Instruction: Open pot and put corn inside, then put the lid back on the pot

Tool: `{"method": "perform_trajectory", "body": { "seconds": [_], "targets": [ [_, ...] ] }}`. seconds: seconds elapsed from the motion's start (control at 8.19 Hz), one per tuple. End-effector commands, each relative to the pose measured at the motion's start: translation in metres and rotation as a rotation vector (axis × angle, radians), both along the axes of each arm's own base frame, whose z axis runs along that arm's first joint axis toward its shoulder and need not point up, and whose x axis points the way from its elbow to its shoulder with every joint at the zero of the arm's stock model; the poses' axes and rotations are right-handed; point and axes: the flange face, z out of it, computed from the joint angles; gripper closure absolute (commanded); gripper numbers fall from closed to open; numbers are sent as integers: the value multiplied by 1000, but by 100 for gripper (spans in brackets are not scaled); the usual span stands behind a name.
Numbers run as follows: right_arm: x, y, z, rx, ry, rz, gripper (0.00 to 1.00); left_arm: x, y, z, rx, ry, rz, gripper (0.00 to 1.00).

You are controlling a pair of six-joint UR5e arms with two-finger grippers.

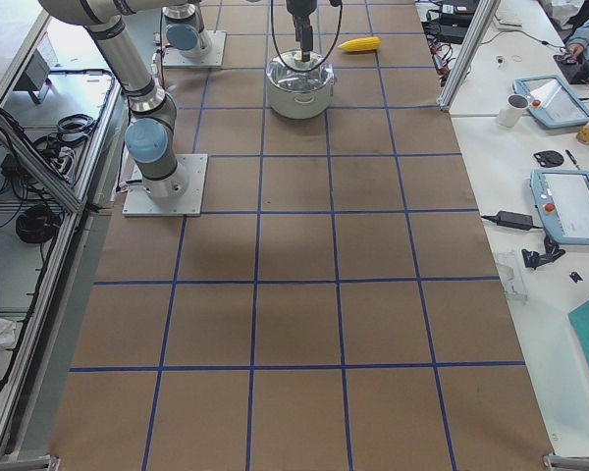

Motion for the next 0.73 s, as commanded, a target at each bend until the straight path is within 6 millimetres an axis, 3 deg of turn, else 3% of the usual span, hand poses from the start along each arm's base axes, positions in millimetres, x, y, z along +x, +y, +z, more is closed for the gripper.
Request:
{"method": "perform_trajectory", "body": {
  "seconds": [0.0, 0.37, 0.49, 0.61],
  "targets": [
    [0, 1, -1, 10, 3, 3, 0, -2, 3, 4, -6, -1, -21, 0],
    [3, -12, -8, 2, -5, -7, 0, 4, -14, -10, -17, 34, -154, 0],
    [15, -31, -22, -10, -11, -65, 0, 6, -33, -13, -105, 18, -157, 0],
    [48, -35, -32, -30, -18, -85, 0, 8, -55, -33, -120, 18, -156, 0]
  ]
}}
